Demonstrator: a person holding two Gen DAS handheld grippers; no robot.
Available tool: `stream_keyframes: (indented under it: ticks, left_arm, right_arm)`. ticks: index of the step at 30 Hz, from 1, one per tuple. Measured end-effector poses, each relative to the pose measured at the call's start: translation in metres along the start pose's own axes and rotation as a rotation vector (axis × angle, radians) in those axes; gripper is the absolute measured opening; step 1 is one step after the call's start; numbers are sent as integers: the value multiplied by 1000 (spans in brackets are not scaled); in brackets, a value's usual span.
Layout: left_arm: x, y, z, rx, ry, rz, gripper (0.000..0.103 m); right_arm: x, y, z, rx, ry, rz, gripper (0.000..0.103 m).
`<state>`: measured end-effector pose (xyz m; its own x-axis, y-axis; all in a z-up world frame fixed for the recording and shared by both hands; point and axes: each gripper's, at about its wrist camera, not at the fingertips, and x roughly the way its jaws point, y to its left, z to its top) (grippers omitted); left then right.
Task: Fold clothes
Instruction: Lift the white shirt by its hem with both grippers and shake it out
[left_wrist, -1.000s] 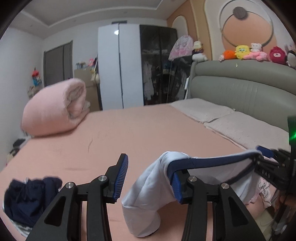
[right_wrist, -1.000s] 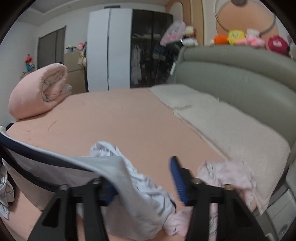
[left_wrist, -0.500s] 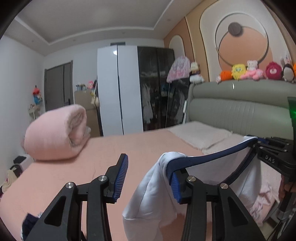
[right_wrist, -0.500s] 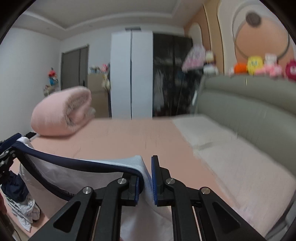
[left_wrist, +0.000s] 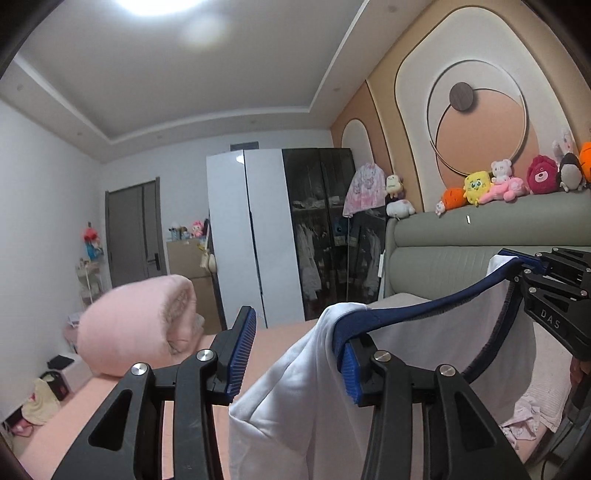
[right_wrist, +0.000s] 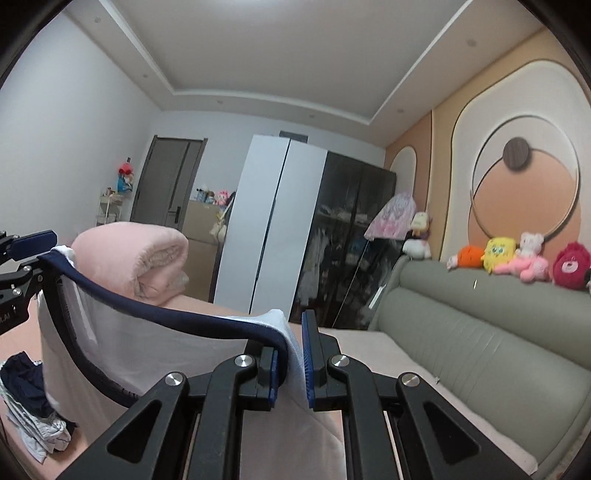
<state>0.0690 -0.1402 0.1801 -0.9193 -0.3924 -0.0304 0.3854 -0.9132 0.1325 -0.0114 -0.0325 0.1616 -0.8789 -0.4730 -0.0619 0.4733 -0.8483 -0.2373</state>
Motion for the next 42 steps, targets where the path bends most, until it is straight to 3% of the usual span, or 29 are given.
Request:
stream_keyframes:
  ticks: [12, 20, 25, 30, 35, 42]
  left_arm:
    - [-74, -14, 29, 67, -100, 78, 39]
    - [-120, -6, 40, 36, -130, 91, 41]
    - [-125, -12, 35, 57, -151, 125, 41]
    - [-88, -8, 19, 30, -56, 99, 41]
    - [-24, -8, -14, 20, 98, 80, 41]
    - [60, -14, -71, 22, 264, 97, 41]
  right_arm:
    - [-70, -11, 24, 15, -43, 19, 8]
    - [-126, -13, 40, 16, -97, 41, 8]
    - [-139, -7, 39, 1, -111, 36, 8]
    - [-108, -3, 20, 15, -16, 65, 8]
    - [-42, 9, -21, 12, 135, 95, 8]
    - [36, 36, -82, -69, 279, 56, 8]
